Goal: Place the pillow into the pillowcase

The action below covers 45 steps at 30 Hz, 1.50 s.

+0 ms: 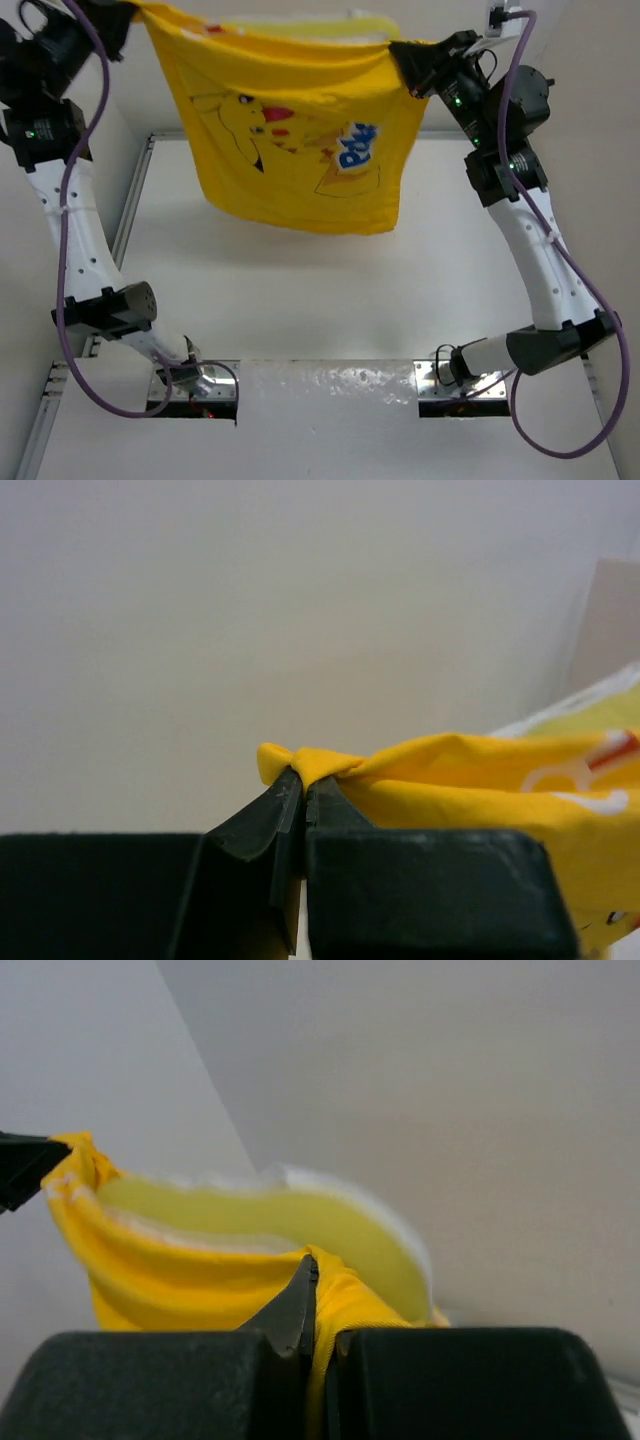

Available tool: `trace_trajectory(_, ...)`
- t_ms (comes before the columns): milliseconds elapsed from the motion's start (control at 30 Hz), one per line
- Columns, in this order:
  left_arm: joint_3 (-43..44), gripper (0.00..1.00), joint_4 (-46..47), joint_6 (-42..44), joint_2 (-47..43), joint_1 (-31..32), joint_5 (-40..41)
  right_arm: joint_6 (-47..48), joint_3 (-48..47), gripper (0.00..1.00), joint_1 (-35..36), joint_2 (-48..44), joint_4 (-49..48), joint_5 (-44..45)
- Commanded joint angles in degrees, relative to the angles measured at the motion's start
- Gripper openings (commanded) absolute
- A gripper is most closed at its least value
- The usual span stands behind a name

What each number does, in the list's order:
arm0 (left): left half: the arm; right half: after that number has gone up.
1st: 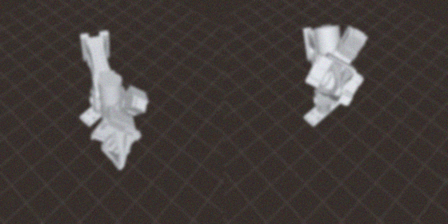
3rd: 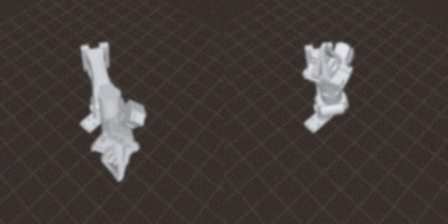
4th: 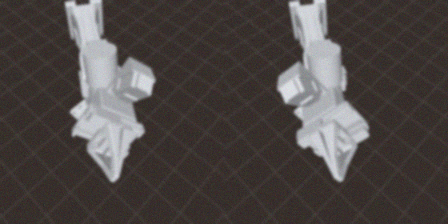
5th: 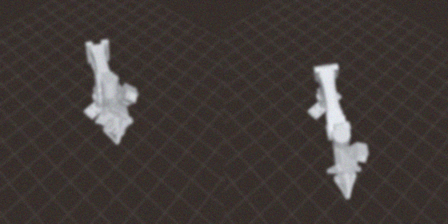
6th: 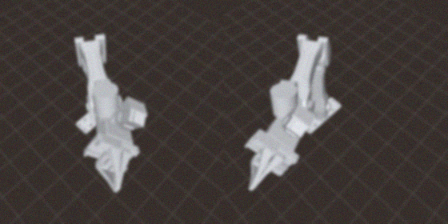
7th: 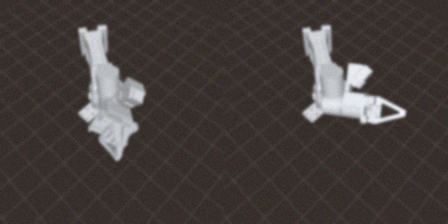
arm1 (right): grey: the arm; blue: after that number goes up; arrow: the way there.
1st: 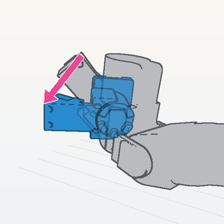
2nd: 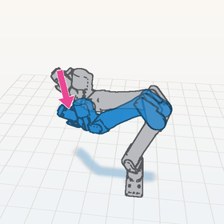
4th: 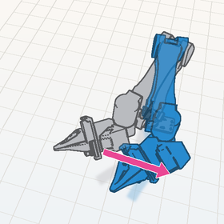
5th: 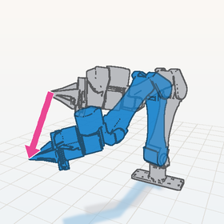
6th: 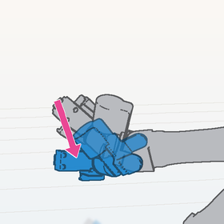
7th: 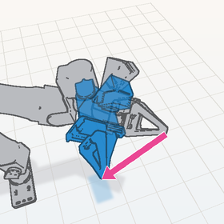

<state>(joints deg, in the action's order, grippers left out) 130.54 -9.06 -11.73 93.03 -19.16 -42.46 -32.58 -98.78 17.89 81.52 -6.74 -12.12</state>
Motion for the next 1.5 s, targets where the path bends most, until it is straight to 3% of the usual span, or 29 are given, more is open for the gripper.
trace_trajectory(0, -7.7, 0.00, -5.0, 5.5, -0.8, 1.8, 6.3, 2.0, -8.7, 0.00, -1.3, 7.0, 7.3, 2.8)
trace_trajectory(33, 8.3, 0.00, -6.8, 5.3, 5.5, 1.6, 9.9, 2.8, -29.3, 0.00, -1.5, 15.3, 11.7, 1.5)
trace_trajectory(67, 18.6, 0.00, -4.8, 3.5, 9.5, 1.1, 10.4, 3.9, -40.3, 0.00, -1.5, 19.5, 13.7, 1.3)
trace_trajectory(100, 25.7, 0.00, 0.1, 1.6, 12.1, -1.0, 10.5, 4.4, -49.7, 0.00, -1.4, 22.7, 10.3, 3.0)
trace_trajectory(133, 27.2, 0.00, 7.2, -0.7, 11.6, -2.4, 11.2, 5.1, -55.2, 0.00, -1.5, 22.9, 6.6, 4.8)
trace_trajectory(167, 22.8, 0.00, 20.6, -2.5, 8.3, -3.2, 12.3, 6.3, -51.6, 0.00, -1.5, 19.3, 2.3, 6.0)
trace_trajectory(200, 20.8, 0.00, 22.3, -2.1, 5.6, -3.3, 13.0, 7.3, -43.5, 0.00, -1.5, 13.6, -7.9, 6.8)
trace_trajectory(233, 25.2, 0.00, 21.4, -2.0, 6.4, -3.3, 10.4, 7.9, -22.0, 0.00, -1.5, 0.7, -15.0, 6.9)
trace_trajectory(300, 28.2, 0.00, 11.8, -1.2, 7.3, -3.3, 6.3, 7.9, -8.3, 0.00, -1.5, -6.6, -22.9, 7.1)
trace_trajectory(333, 19.9, 0.00, 9.8, -1.1, 5.9, -3.1, 2.5, 8.2, -3.7, 0.00, -1.5, -7.9, -19.7, 8.3)
trace_trajectory(400, 5.3, 0.00, 6.9, 0.1, 0.9, -1.2, 2.8, 7.2, -2.3, 0.00, -1.5, -3.7, -8.8, 9.8)
trace_trajectory(433, -2.8, 0.00, 4.2, 2.0, 1.0, -0.3, 5.4, 6.9, -5.3, 0.00, -1.5, -0.3, -4.4, 8.3)
trace_trajectory(500, -2.0, 0.00, -6.3, 6.4, 6.4, 1.3, 7.6, 4.4, -15.5, 0.00, -1.9, 13.6, 9.2, 3.5)
trace_trajectory(533, 5.5, 0.00, -8.3, 5.8, 8.9, 1.2, 10.6, 3.1, -31.9, 0.00, -2.5, 18.6, 12.0, 1.0)
trace_trajectory(600, 18.0, 0.00, -7.3, 1.8, 16.1, -1.2, 12.0, 0.4, -49.2, 0.00, -2.6, 30.7, 9.8, 0.5)
trace_trajectory(633, 24.2, 0.00, -2.9, -1.9, 16.3, -2.5, 11.7, -0.2, -54.0, 0.00, -2.7, 31.5, 5.2, 2.3)
trace_trajectory(667, 22.8, 0.00, 9.0, -2.5, 14.8, -3.6, 12.0, -0.4, -50.5, 0.00, -2.7, 29.5, -0.1, 5.8)
trace_trajectory(700, 19.5, 0.00, 14.5, -1.3, 8.6, -4.7, 12.9, 1.8, -43.1, 0.00, -2.7, 20.3, -13.0, 6.8)
trace_trajectory(733, 12.4, 0.00, 18.2, 1.2, 6.0, -4.7, 14.8, 3.7, -29.0, 0.00, -2.6, 15.8, -19.4, 8.1)
trace_trajectory(767, 12.4, 0.00, 19.4, 4.7, 5.3, -4.6, 14.4, 6.9, -27.4, 0.00, -2.8, 13.7, -21.9, 10.0)
trace_trajectory(800, 14.2, 0.00, 17.9, 5.6, 6.2, -4.6, 13.9, 9.3, -29.5, 0.00, -2.8, 15.1, -19.2, 10.6)
trace_trajectory(833, 17.0, 0.00, 15.9, 6.3, 6.6, -4.6, 13.2, 11.4, -37.8, 0.00, -2.8, 17.3, -16.6, 11.4)
trace_trajectory(900, 14.2, 0.00, 15.3, 6.6, 5.2, -4.4, 12.3, 10.3, -42.7, 0.00, -3.8, 21.6, -15.7, 11.2)
trace_trajectory(1033, 9.0, 0.00, 13.7, 7.2, 6.0, -2.3, 14.2, 5.8, -36.8, 0.00, -4.7, 26.5, -22.5, 12.0)
trace_trajectory(1167, 10.4, 0.00, 14.0, 10.3, 12.3, 0.7, 18.8, -8.0, -43.0, 0.00, -6.8, 38.8, -30.1, 20.7)
trace_trajectory(1233, 15.2, 0.00, 12.5, 10.5, 15.9, 1.3, 22.6, -10.6, -45.8, 0.00, -7.3, 42.0, -30.0, 26.2)
trace_trajectory(1300, 17.9, 0.00, 12.0, 10.8, 19.1, 1.6, 24.8, -11.4, -41.2, 0.00, -7.6, 40.7, -32.1, 27.5)
trace_trajectory(1367, 14.9, 0.00, 13.7, 10.8, 17.6, 1.6, 25.5, -10.7, -41.9, 0.00, -8.1, 40.4, -31.4, 25.8)
trace_trajectory(1467, 12.2, 0.00, 15.7, 11.1, 14.6, 1.7, 24.8, -9.7, -42.3, 0.00, -8.9, 37.6, -31.2, 17.6)
